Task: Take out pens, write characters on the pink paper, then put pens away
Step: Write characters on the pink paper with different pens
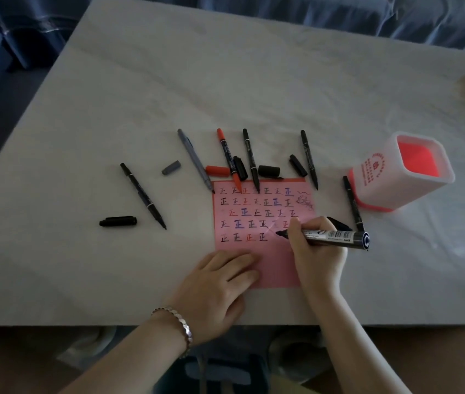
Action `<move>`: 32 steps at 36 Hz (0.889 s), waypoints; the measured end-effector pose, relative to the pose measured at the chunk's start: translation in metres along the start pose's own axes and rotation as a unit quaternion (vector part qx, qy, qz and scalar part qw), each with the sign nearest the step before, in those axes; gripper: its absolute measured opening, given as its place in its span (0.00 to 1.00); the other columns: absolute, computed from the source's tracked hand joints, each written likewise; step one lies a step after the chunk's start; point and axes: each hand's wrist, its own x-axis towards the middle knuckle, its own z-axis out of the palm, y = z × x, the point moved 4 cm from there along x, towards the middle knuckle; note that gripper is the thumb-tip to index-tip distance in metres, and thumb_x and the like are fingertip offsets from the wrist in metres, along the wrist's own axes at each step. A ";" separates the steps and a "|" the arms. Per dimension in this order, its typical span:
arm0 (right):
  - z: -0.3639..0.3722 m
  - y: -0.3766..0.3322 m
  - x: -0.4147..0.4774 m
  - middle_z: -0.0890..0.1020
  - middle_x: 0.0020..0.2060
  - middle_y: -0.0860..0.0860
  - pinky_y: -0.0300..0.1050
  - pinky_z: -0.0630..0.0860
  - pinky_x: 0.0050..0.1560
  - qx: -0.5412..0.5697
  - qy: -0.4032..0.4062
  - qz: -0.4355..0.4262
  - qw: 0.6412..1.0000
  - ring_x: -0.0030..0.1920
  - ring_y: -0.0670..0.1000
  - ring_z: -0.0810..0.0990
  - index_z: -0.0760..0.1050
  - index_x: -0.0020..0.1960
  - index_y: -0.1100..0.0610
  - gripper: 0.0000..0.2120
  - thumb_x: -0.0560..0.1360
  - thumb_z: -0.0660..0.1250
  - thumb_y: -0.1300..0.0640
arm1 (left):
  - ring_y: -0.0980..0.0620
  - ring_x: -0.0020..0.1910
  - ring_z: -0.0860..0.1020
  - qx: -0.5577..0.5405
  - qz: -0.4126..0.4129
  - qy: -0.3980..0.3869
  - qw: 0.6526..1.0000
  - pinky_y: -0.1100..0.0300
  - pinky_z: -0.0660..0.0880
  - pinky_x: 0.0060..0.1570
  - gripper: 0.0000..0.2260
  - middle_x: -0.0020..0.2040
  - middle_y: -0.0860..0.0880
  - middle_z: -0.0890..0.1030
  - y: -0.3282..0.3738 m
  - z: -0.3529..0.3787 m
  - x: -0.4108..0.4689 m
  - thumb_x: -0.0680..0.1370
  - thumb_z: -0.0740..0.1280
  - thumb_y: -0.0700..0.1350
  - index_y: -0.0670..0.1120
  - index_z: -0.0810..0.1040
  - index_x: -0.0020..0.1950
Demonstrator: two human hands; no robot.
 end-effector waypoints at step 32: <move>0.001 0.006 0.001 0.76 0.27 0.57 0.29 0.69 0.29 -0.014 -0.011 0.010 1.000 0.29 0.48 0.73 0.70 0.31 0.62 0.12 0.71 0.68 0.62 | 0.52 0.60 0.68 0.001 -0.002 -0.008 1.000 0.59 0.60 0.62 0.16 0.60 0.49 0.77 0.001 -0.001 0.001 0.71 0.58 0.45 0.48 0.77 0.55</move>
